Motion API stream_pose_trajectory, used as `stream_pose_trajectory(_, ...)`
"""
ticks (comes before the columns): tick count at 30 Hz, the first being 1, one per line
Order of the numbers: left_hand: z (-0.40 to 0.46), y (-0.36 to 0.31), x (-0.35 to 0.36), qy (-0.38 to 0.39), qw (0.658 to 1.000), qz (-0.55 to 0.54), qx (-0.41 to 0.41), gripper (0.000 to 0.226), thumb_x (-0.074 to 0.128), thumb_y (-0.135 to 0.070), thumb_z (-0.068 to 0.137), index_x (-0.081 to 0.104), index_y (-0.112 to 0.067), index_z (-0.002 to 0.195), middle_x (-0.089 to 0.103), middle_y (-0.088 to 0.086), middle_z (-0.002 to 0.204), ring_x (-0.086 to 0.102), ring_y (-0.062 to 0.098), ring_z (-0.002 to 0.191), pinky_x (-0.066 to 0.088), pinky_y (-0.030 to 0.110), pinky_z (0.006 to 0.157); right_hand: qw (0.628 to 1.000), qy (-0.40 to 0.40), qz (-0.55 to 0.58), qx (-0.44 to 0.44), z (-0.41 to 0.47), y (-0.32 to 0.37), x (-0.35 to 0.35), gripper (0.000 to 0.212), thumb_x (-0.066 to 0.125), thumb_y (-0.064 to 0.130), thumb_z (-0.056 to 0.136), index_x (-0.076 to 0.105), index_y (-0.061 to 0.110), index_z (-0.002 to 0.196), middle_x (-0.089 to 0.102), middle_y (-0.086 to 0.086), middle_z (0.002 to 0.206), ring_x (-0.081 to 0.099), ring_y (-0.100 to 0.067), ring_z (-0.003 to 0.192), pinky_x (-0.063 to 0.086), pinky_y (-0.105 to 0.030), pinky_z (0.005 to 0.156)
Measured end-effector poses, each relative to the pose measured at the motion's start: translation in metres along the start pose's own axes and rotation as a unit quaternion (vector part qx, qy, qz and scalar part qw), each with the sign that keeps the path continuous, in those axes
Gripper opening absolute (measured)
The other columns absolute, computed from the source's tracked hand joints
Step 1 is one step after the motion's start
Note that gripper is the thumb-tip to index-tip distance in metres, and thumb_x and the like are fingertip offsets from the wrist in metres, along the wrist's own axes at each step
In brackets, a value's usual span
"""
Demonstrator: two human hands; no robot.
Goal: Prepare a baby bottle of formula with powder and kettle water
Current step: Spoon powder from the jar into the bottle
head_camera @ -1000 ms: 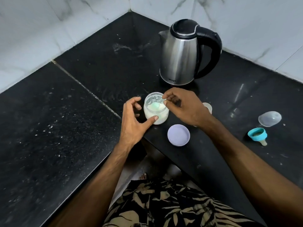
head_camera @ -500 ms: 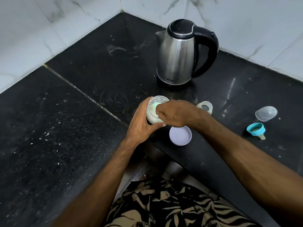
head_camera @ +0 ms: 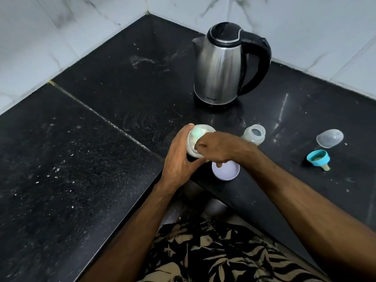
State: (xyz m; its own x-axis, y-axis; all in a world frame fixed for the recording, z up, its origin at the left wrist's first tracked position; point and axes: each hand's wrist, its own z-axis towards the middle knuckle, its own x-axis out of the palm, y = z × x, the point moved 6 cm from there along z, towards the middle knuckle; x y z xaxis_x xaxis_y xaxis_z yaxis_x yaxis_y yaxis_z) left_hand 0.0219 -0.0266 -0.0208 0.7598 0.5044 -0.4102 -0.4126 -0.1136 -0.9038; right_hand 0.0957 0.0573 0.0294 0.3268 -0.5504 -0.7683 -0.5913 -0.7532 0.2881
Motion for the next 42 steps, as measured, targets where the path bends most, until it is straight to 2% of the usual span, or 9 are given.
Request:
stream_pose_trajectory(2, 0.000, 0.000, 0.001, 0.001, 1.000, 0.001, 0.006, 0.096, 0.090, -0.033, 0.071, 0.035, -0.021, 0.150, 0.042, -0.008, 0.152, 0.041, 0.010, 0.140, 0.040, 0.043, 0.112, 0.999, -0.042, 0.021, 0.006, 0.000, -0.003, -0.002, 0.029, 0.038, 0.020, 0.097, 0.064, 0.010, 0.093, 0.069, -0.007, 0.077, 0.066, -0.021, 0.065, 0.052, -0.033, 0.071)
stream_pose_trajectory(4, 0.000, 0.000, 0.001, 0.001, 1.000, 0.001, 0.012, 0.095, 0.089, -0.031, 0.072, 0.036, -0.018, 0.150, 0.043, -0.005, 0.152, 0.042, 0.011, 0.140, 0.040, 0.044, 0.112, 0.996, -0.081, 0.037, 0.021, 0.001, -0.007, -0.002, 0.029, 0.040, 0.022, 0.095, 0.060, 0.012, 0.078, 0.061, -0.003, 0.067, 0.056, -0.015, 0.056, 0.051, -0.033, 0.071)
stream_pose_trajectory(7, 0.001, 0.000, 0.002, 0.002, 1.000, -0.003, 0.012, 0.094, 0.089, -0.031, 0.072, 0.037, -0.017, 0.149, 0.043, -0.005, 0.152, 0.042, 0.010, 0.140, 0.040, 0.042, 0.112, 0.989, -0.133, 0.056, 0.033, -0.001, -0.010, -0.002, 0.033, 0.044, 0.024, 0.093, 0.049, 0.020, 0.060, 0.059, -0.001, 0.068, 0.058, -0.022, 0.065, 0.046, -0.032, 0.067)
stream_pose_trajectory(11, 0.000, 0.003, 0.003, 0.002, 1.000, -0.015, -0.001, 0.094, 0.088, -0.033, 0.073, 0.033, -0.029, 0.148, 0.043, -0.007, 0.152, 0.042, 0.008, 0.139, 0.040, 0.041, 0.113, 0.981, -0.188, 0.032, 0.024, -0.010, -0.007, -0.005, 0.023, 0.049, 0.026, 0.092, 0.064, 0.017, 0.077, 0.069, -0.003, 0.091, 0.064, -0.027, 0.083, 0.044, -0.032, 0.066)
stream_pose_trajectory(16, 0.002, 0.007, 0.004, -0.005, 1.000, -0.025, -0.009, 0.093, 0.087, -0.032, 0.073, 0.036, -0.020, 0.149, 0.048, -0.005, 0.149, 0.046, 0.014, 0.138, 0.041, 0.045, 0.111, 0.968, -0.251, 0.015, 0.014, -0.027, -0.001, -0.021, 0.028, 0.053, 0.025, 0.095, 0.068, 0.023, 0.119, 0.060, 0.000, 0.120, 0.062, -0.028, 0.104, 0.050, -0.036, 0.081)
stream_pose_trajectory(21, 0.002, 0.009, 0.001, -0.015, 1.000, -0.024, -0.009, 0.091, 0.090, -0.025, 0.072, 0.039, -0.019, 0.147, 0.051, -0.003, 0.145, 0.049, 0.019, 0.135, 0.043, 0.047, 0.108, 0.955, -0.293, 0.051, 0.012, -0.031, 0.000, -0.022, 0.028, 0.052, 0.012, 0.093, 0.066, 0.015, 0.117, 0.061, -0.007, 0.113, 0.061, -0.031, 0.099, 0.043, -0.032, 0.074)
stream_pose_trajectory(26, -0.001, 0.001, 0.000, -0.024, 0.999, -0.028, 0.003, 0.085, 0.090, -0.021, 0.073, 0.042, -0.020, 0.144, 0.055, -0.005, 0.140, 0.052, 0.018, 0.131, 0.046, 0.046, 0.105, 0.949, -0.312, 0.041, 0.010, -0.031, 0.006, -0.026, 0.020, 0.051, 0.014, 0.092, 0.061, 0.009, 0.108, 0.065, -0.009, 0.106, 0.062, -0.030, 0.093, 0.044, -0.034, 0.071)
stream_pose_trajectory(31, 0.000, -0.003, 0.000, -0.022, 0.999, -0.035, 0.001, 0.082, 0.089, -0.021, 0.072, 0.044, -0.020, 0.141, 0.057, -0.005, 0.137, 0.055, 0.018, 0.128, 0.047, 0.046, 0.103, 0.948, -0.317, 0.002, 0.037, -0.029, 0.006, -0.024, 0.022, 0.048, 0.022, 0.095, 0.064, 0.018, 0.110, 0.067, -0.003, 0.107, 0.061, -0.024, 0.094, 0.036, -0.030, 0.067)
stream_pose_trajectory(42, -0.004, 0.006, 0.001, -0.030, 0.999, -0.017, -0.018, 0.092, 0.089, -0.023, 0.073, 0.036, -0.015, 0.148, 0.049, -0.003, 0.147, 0.047, 0.016, 0.136, 0.042, 0.046, 0.109, 0.961, -0.270, 0.011, 0.053, -0.021, 0.008, -0.015, 0.022, 0.051, 0.026, 0.097, 0.068, 0.019, 0.108, 0.069, -0.004, 0.106, 0.065, -0.025, 0.094, 0.041, -0.030, 0.071)
